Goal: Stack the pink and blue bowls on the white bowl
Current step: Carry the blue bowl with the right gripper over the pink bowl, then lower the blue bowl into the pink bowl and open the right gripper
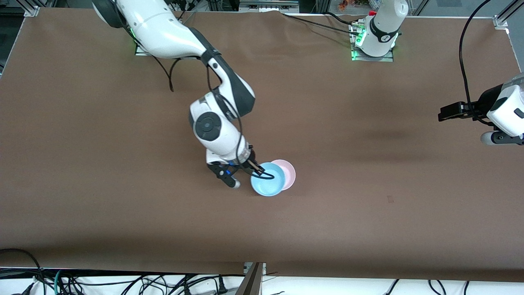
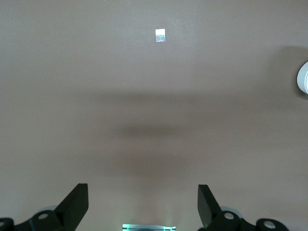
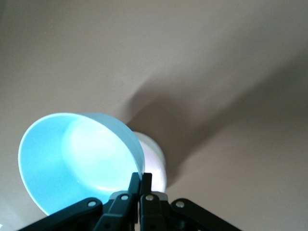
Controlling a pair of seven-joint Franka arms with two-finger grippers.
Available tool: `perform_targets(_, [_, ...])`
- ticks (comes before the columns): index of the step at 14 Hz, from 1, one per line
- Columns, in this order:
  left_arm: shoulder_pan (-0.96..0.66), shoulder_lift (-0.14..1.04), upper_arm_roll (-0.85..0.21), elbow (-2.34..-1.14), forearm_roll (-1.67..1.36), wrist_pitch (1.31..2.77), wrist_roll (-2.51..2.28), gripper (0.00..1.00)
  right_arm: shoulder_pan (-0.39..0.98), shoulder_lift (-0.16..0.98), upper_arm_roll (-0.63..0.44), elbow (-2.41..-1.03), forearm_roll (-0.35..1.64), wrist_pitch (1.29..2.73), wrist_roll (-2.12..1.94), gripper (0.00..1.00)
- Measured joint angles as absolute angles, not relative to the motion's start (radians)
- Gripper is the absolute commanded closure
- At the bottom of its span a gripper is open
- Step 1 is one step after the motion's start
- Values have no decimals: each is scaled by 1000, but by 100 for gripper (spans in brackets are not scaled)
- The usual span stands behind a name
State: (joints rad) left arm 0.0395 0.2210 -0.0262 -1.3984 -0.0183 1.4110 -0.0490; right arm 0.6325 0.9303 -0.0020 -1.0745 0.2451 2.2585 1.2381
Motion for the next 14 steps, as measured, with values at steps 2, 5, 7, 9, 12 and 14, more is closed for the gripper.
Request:
perform_targets(2, [39,221,-26,-1397,-18,1411,-49,0,639,952,-1,-1051,245,2292,1265,100])
perform_targets(5, [39,222,-26,-1392,-18,1411,-49,0,644,954,3,-1047,246,2298,1271,100])
perform_targets(7, [39,222,-26,-1387,-18,1411,-49,0,656,960,4,-1048,246,2294,1271,100])
perform_targets(9, [39,222,-26,-1387,-18,1411,-49,0,670,971,4,-1048,245,2278,1271,100])
perform_targets(12, [39,223,-26,-1387,-18,1411,-49,0,674,978,3,-1048,239,2229,1265,100])
perform_targets(14, [40,227,-26,-1383,-18,1411,-49,0,669,978,1,-1047,239,2220,1255,100])
